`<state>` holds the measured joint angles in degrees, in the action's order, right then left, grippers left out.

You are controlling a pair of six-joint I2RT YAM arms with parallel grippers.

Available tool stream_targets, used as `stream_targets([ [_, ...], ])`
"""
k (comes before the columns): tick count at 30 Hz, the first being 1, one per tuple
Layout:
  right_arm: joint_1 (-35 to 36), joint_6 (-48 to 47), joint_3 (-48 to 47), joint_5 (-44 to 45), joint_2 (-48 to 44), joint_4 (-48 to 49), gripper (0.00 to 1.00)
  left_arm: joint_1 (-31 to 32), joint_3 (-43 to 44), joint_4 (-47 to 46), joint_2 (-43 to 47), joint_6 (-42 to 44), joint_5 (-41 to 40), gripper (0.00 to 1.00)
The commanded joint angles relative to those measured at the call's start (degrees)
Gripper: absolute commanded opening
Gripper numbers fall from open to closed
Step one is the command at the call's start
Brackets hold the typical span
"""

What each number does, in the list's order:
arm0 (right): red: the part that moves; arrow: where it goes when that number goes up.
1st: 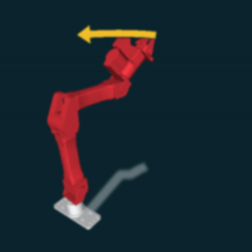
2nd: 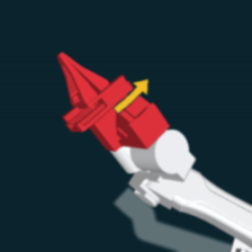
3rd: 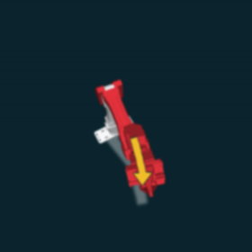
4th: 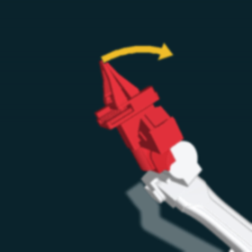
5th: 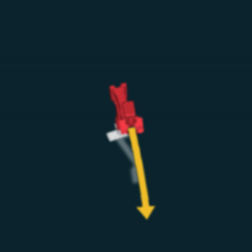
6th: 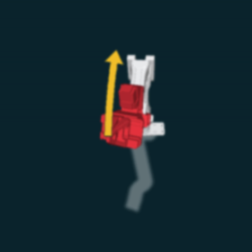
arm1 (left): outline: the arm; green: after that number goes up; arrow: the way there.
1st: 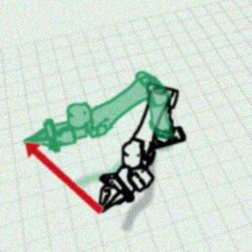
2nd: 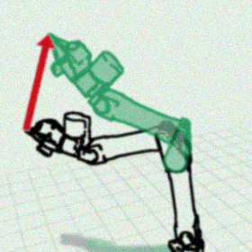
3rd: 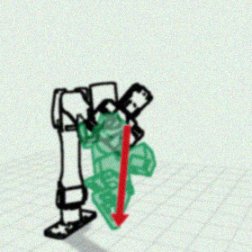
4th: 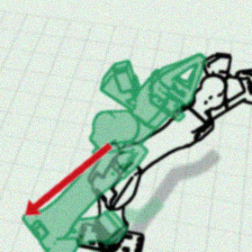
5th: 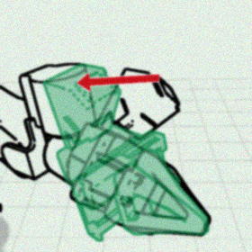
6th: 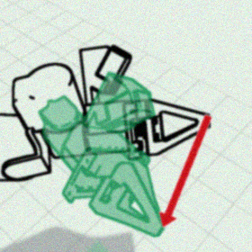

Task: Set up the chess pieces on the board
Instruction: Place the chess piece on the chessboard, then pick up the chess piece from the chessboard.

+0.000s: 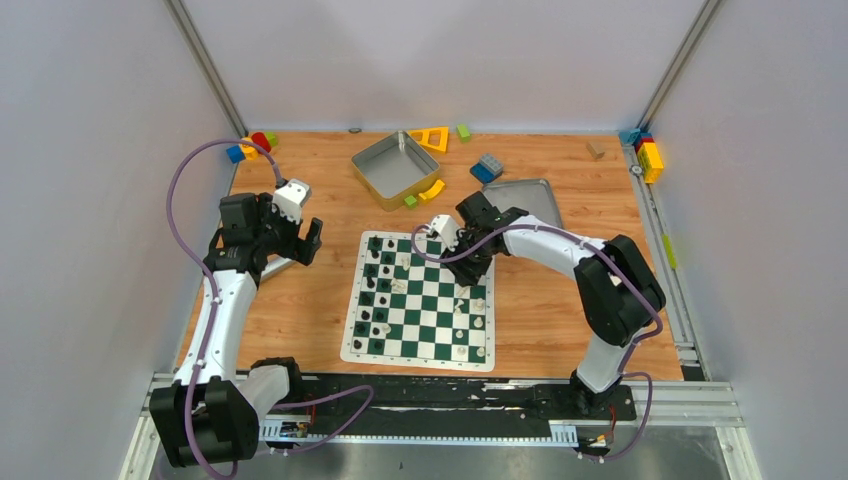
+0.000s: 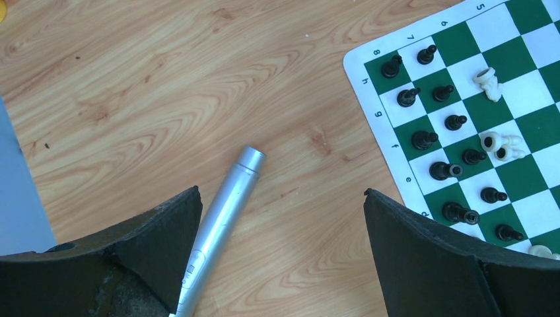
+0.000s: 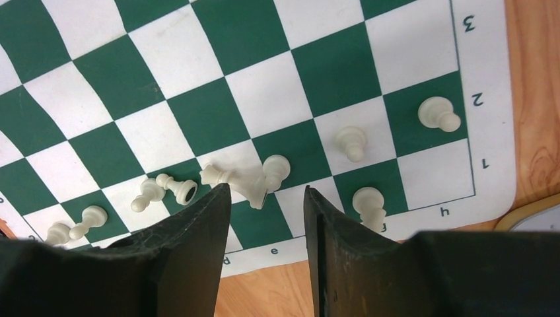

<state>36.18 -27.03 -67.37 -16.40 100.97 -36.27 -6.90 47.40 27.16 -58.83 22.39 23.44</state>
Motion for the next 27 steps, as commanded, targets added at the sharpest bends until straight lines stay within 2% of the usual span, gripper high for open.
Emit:
stream_targets([
  [1, -0.32, 0.70, 1.42, -0.54, -1.54, 0.15, 0.46, -0.58, 0.03, -1.43, 0.99, -0.01, 0.47, 1.00],
  [14, -0.47, 0.33, 2.16, -1.94, 0.45, 0.15, 0.33, -0.58, 0.11, -1.27, 1.04, 0.01, 0.46, 1.00],
  [27, -0.42, -0.13, 1.81, -2.22, 2.43, 0.46, 0.26, -0.57, 0.15, -1.31, 1.05, 0.05, 0.38, 1.00],
])
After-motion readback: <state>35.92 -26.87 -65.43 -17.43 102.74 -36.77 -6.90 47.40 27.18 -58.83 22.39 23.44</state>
